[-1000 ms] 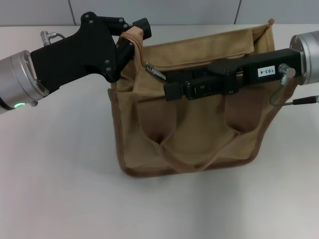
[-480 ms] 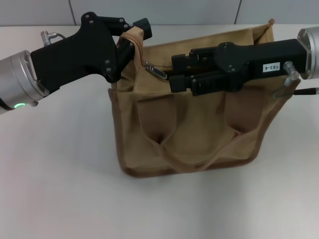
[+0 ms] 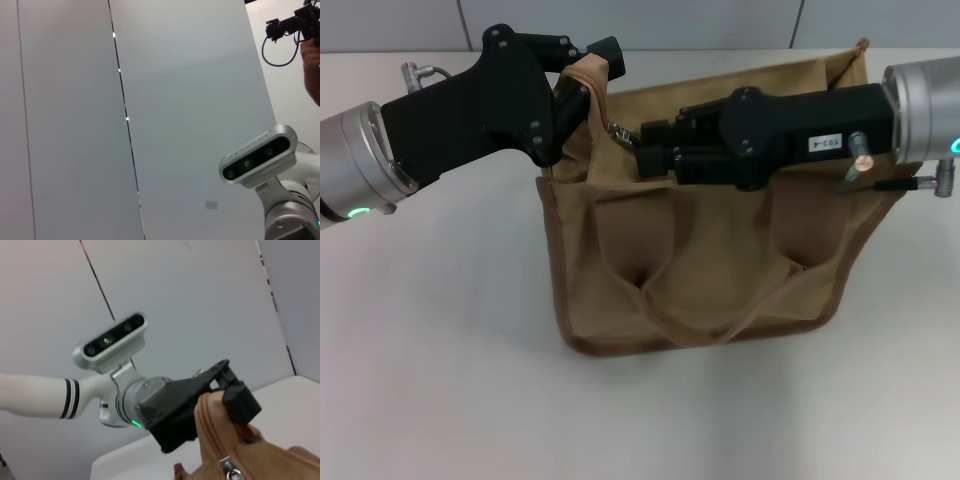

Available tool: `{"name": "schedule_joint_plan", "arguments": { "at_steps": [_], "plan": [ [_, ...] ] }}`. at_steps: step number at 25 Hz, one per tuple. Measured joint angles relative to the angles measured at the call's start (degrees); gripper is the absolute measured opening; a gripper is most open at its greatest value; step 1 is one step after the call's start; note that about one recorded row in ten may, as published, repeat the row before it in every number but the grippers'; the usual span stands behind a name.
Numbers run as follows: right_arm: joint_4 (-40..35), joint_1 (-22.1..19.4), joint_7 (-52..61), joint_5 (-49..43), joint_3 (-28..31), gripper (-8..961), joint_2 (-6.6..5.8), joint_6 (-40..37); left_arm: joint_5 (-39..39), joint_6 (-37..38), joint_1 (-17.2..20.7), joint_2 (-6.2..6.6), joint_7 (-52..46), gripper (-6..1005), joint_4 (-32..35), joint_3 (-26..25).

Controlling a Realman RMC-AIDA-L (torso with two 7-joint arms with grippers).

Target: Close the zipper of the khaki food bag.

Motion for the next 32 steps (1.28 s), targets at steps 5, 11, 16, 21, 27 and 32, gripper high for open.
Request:
{"name": "schedule_joint_plan", "arguments": {
  "at_steps": [5,11,16,21,27,32],
  "plan": [
    [0.02,0.11,-0.28,0.17,-2.22,308,0.09,1.69,0.01,0.02,-0.1,-0.06,0.01,0,0.0,0.0],
    [-0.31,0.11,-0.9,0.53,-2.54,212,0.18,2.36,0.01,0.04,-0.2,-0.07,0.14,0,0.0,0.07],
    [-0.53,-0.39,-2.59,0.56,-1.61,181,0.18,2.4,0.0,0.05,-0.23,-0.07,0.16,1,0.01,0.09],
    [-0.57,-0.78,-5.6,0.6,-0.33,180,0.17,2.5,0.01,0.05,-0.3,-0.08,0.25,1,0.0,0.09],
    [0.09,-0.02,-8.17,0.81,-0.85,178,0.43,4.03,0.1,0.04,-0.48,-0.07,0.24,0,0.01,0.09],
    [0.05,0.7,-8.33,1.22,-1.95,177,0.57,4.18,0.19,0.04,-0.54,-0.07,0.24,0,0.01,0.09]
  ]
}}
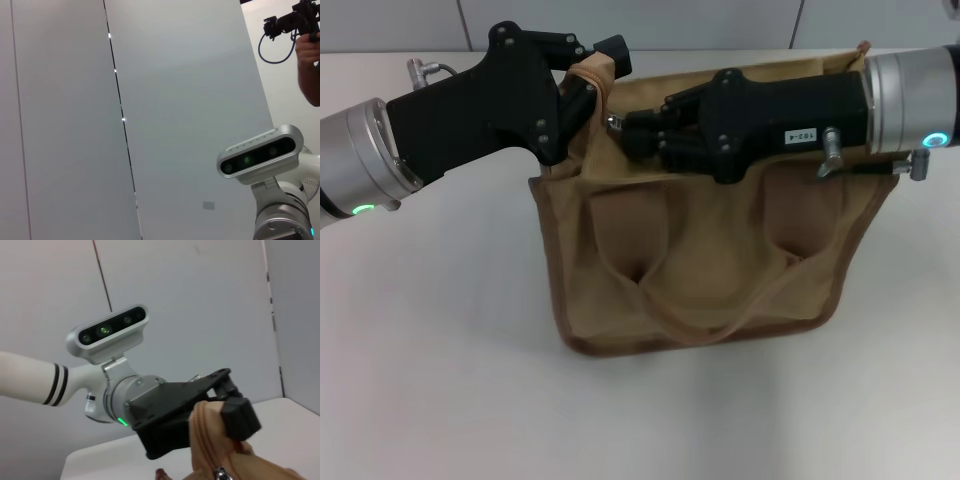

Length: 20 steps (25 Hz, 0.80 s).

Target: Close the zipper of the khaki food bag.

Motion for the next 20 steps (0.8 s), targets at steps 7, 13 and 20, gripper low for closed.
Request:
{"name": "schedule_joint_plan", "arguments": {
  "at_steps": [7,13,20],
  "plan": [
    [-0.85,0.03,-3.16,2.42,-5.1,189,0.04,1.31,0.02,-0.02,-0.46,0.09,-0.26,1,0.0,0.72],
    [-0.96,-0.83,-4.64,3.55,-4.62,192,0.05,1.37,-0.16,-0.02,-0.48,0.09,-0.29,0,0.0,0.57],
    [-1.63,-2.5,-7.53,3.64,-4.67,195,-0.09,2.95,-1.51,-0.01,-0.29,0.09,-0.36,0,-0.01,0.44]
  ]
}}
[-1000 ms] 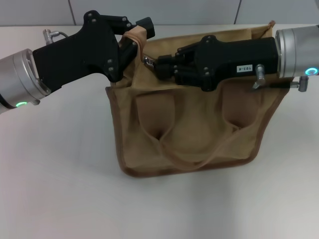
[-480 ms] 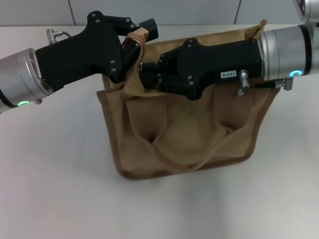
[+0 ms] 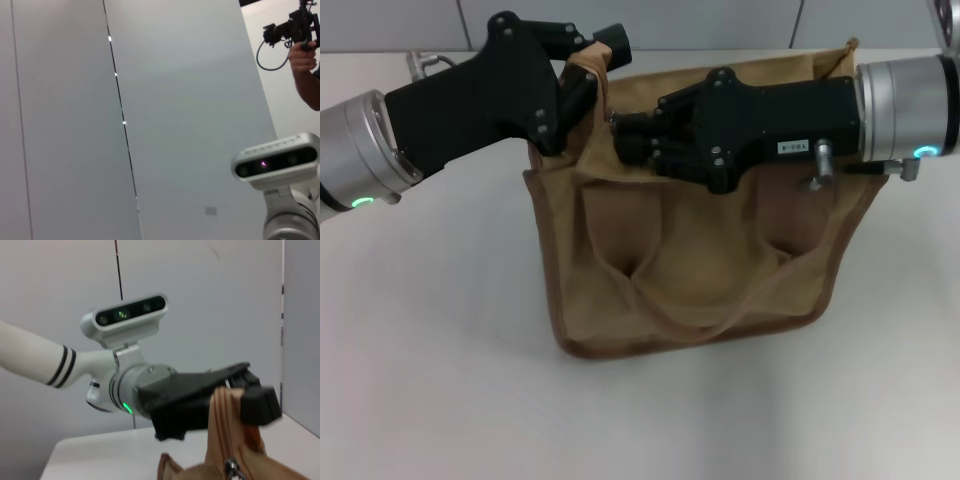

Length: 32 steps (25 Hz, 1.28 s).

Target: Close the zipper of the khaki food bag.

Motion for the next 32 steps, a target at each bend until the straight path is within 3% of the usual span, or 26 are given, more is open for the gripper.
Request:
{"name": "schedule_joint_plan", "arguments": {
  "at_steps": [6,14,20,32],
  "plan": [
    [-1.49,-2.29,-5.7,0.38,0.15,198,0.03,0.06,-0.83,0.47,0.21,0.0,-0.51,1,0.0,0.2],
    [-0.92,-3.22,-10.19,4.13,-0.46,294,0.19,0.61,-1.05,1.42,-0.51,-0.02,-0.75,0,0.01,0.65],
    [-0.85,-3.25,-10.8,5.47,-0.67,293,0.22,0.63,-1.12,1.58,-0.57,-0.06,-0.71,0,0.02,1.12],
    [-0.79,-3.11,-11.51,7.91,-7.71,294,0.41,5.58,-1.02,2.84,-0.61,-0.09,-0.7,1,0.0,1.58]
  ]
}}
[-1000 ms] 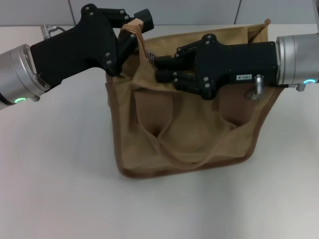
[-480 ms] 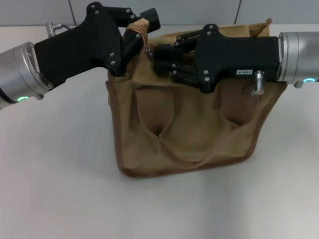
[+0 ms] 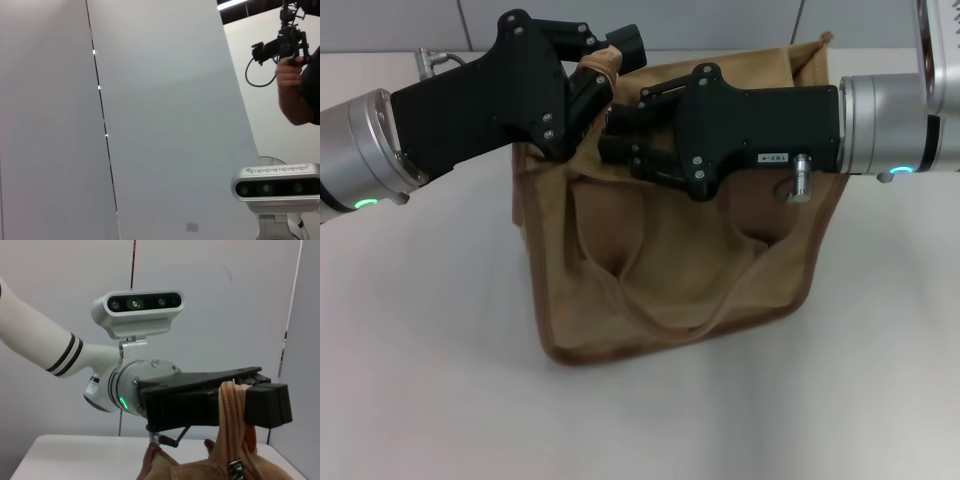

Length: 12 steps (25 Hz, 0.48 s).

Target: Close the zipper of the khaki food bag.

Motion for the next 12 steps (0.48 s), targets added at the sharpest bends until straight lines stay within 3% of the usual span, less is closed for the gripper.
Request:
{"name": "schedule_joint_plan", "arguments": {
  "at_steps": [5,10,12],
  "plan": [
    [0.0,-0.26,-0.03,0.1,-0.09,294,0.0,-0.41,0.0,0.17,0.02,-0.01,-0.02,0,0.01,-0.08],
    [-0.31,-1.63,-0.11,0.98,-0.11,231,0.01,-0.68,-0.04,0.28,0.25,-0.01,-0.05,0,0.02,-0.38],
    [-0.66,-3.57,-1.01,3.66,0.29,90,-0.17,-2.91,-0.6,0.29,0.49,0.0,-0.05,0,0.01,-0.42]
  ]
}}
